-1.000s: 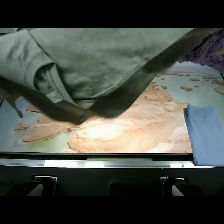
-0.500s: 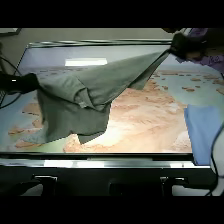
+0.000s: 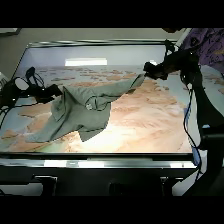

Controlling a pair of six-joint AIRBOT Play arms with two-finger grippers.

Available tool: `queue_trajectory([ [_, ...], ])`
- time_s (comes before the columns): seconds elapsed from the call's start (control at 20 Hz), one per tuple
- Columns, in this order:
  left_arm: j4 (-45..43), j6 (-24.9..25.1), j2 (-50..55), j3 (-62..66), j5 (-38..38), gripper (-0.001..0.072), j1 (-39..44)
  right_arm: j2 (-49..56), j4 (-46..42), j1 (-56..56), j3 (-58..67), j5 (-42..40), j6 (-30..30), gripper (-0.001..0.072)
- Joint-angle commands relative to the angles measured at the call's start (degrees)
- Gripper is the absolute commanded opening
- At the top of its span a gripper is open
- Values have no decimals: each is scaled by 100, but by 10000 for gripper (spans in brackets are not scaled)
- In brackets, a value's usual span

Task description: Fold the clothes and pants, and hang the long-sleeved shirts on hangers.

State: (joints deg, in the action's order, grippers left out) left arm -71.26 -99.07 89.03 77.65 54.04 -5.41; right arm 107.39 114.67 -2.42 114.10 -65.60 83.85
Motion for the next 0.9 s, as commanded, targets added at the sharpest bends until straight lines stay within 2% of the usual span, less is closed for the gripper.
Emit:
queue_trajectory([
  [0.0,168,2,-343,199,789,610,-590,33,-96,-39,4,-260,-35,27],
  [0.2,236,0,-1777,-365,1707,610,-1340,-160,-481,-39,4,-793,-33,28],
  [0.25,339,-4,-2186,-796,1742,609,-1355,-203,-560,-42,4,-896,-31,28],
  [0.35,1071,4,-3053,-1987,1646,608,-1292,-271,-634,-39,4,-1034,-28,27],
  [0.45,1971,87,-3827,-3279,1377,608,-1036,-299,-632,-42,4,-1147,-31,27],
  [0.6,2734,83,-4553,-4846,697,608,-271,-299,-625,-42,4,-1307,-35,27],
  [0.85,3018,0,-4583,-5939,-361,608,894,-299,-625,-42,4,-1604,-98,27],
])
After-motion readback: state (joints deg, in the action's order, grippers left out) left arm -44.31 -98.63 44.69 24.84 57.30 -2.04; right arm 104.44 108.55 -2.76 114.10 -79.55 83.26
